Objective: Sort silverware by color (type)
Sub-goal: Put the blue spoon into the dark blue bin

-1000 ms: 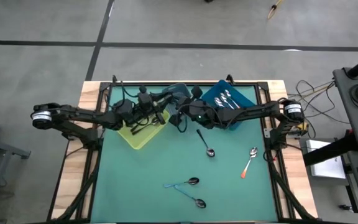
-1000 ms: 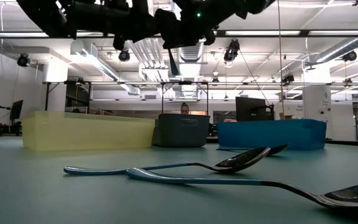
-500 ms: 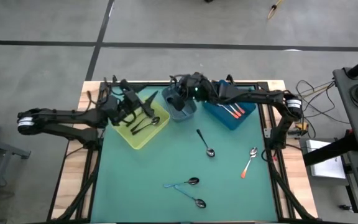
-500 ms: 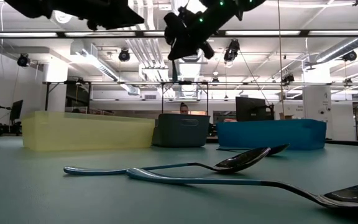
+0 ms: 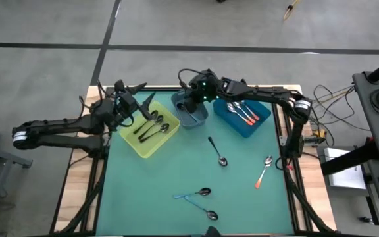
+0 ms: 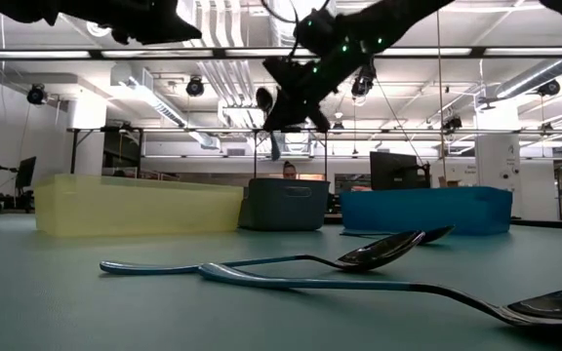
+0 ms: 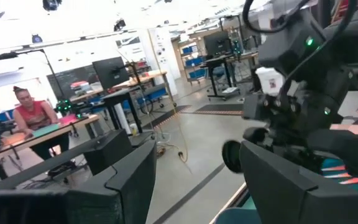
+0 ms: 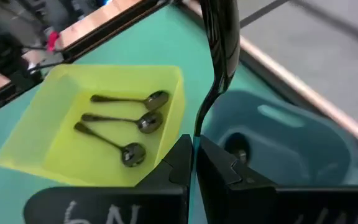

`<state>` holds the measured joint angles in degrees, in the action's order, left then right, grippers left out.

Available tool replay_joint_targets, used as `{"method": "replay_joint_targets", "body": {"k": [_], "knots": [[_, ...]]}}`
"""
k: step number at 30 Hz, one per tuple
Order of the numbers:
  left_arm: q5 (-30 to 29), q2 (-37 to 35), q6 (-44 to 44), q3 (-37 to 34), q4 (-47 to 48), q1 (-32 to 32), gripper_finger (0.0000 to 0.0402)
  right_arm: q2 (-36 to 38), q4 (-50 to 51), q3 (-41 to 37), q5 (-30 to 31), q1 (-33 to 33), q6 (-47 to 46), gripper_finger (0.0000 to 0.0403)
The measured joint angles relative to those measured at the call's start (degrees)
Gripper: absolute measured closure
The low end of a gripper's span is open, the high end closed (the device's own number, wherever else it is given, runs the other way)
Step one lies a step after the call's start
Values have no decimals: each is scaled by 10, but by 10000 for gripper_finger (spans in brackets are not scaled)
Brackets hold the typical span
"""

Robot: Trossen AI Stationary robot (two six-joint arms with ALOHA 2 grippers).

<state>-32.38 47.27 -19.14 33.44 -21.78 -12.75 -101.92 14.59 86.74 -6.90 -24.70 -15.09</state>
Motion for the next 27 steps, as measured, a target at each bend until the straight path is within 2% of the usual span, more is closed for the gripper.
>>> {"method": "replay_joint_targets", "body": {"k": [3, 5, 12, 27], "knots": [[0, -9, 0, -13, 1, -10, 189, -25, 1, 2, -53, -10, -1, 395], [0, -15, 1, -22, 0, -16, 189, -41, 1, 5, -66, -13, 1, 395], [0, -29, 1, -36, -1, -23, 189, -80, 19, 18, -83, -24, 21, 395], [-16, -59, -17, -46, 3, -25, 189, -134, 47, 33, -75, -31, 22, 394]]}}
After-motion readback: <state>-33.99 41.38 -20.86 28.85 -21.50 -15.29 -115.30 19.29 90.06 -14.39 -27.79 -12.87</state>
